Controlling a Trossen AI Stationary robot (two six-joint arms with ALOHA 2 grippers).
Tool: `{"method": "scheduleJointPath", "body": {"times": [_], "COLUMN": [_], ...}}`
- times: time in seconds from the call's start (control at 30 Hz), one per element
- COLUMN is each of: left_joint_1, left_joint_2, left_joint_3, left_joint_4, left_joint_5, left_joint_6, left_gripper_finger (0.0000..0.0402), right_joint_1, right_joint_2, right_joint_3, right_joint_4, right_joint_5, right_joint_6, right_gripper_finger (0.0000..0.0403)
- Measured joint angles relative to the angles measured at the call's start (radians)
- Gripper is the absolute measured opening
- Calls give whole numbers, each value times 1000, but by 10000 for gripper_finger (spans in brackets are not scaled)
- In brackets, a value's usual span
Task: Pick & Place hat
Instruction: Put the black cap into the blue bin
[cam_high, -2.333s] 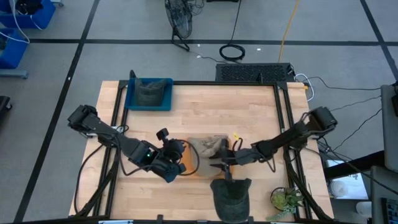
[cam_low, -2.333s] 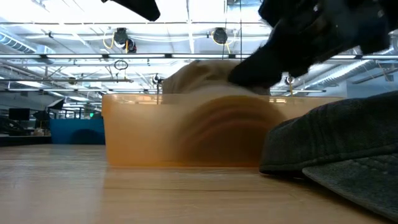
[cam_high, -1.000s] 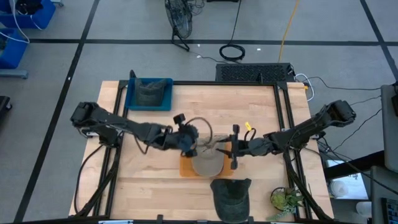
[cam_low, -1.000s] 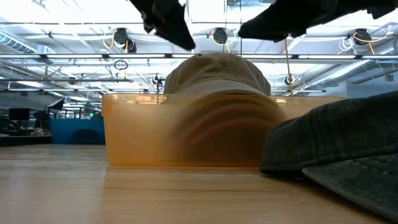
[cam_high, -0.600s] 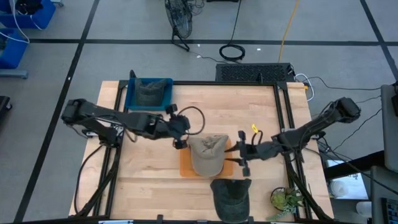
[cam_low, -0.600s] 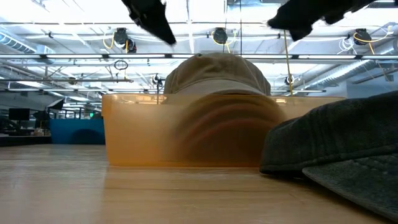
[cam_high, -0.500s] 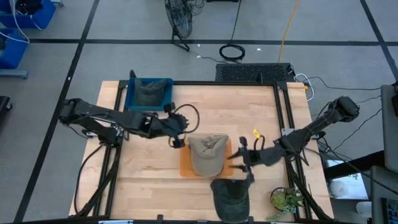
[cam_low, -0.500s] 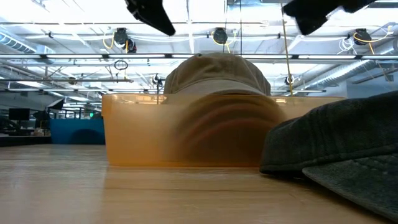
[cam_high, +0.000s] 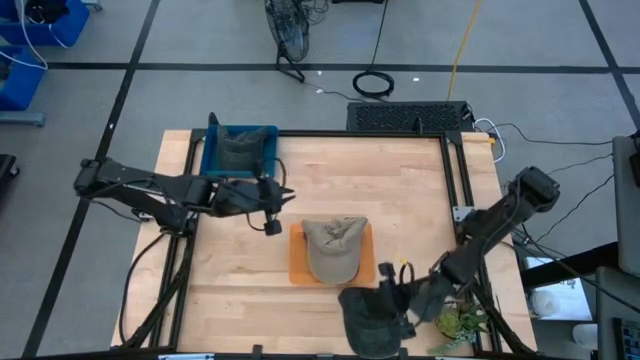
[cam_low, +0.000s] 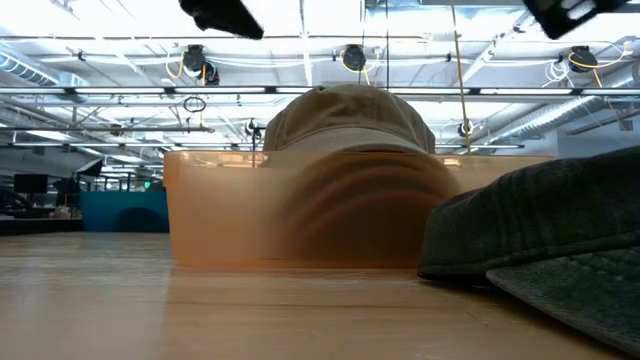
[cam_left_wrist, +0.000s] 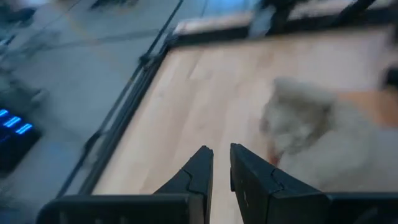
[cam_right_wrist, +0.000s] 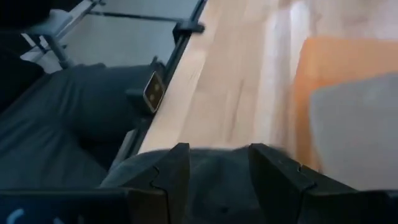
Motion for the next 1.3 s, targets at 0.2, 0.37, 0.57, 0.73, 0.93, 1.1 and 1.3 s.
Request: {"method": "scheduleJointPath", "body": {"times": [0.2, 0.37, 0.57, 0.73, 0.93, 1.1, 1.3], "left_joint_1": [38, 88, 117, 131, 126, 126, 126], "left_joint_2": [-73, -128, -187, -236, -232, -227, -229], "left_joint_3": [-157, -264, -355, -383, -385, -385, -385], "left_joint_4": [296, 477, 588, 638, 673, 673, 673], "left_joint_5": [275, 469, 524, 534, 581, 579, 578], "left_joint_6": [61, 19, -10, -17, -17, -10, -10], "left_gripper_finger": [63, 63, 63, 63, 63, 63, 63], "right_joint_1": [41, 79, 108, 105, 103, 103, 103], "right_joint_2": [66, 76, 136, 197, 203, 204, 206], "right_joint_3": [66, 71, 71, 70, 70, 69, 69], "right_joint_4": [-90, -83, -76, -141, -161, -166, -165], "right_joint_5": [-18, -18, -24, -47, -46, -57, -97], "right_joint_6": [147, 210, 226, 274, 308, 303, 300], "right_gripper_finger": [151, 151, 151, 151, 151, 145, 100]}}
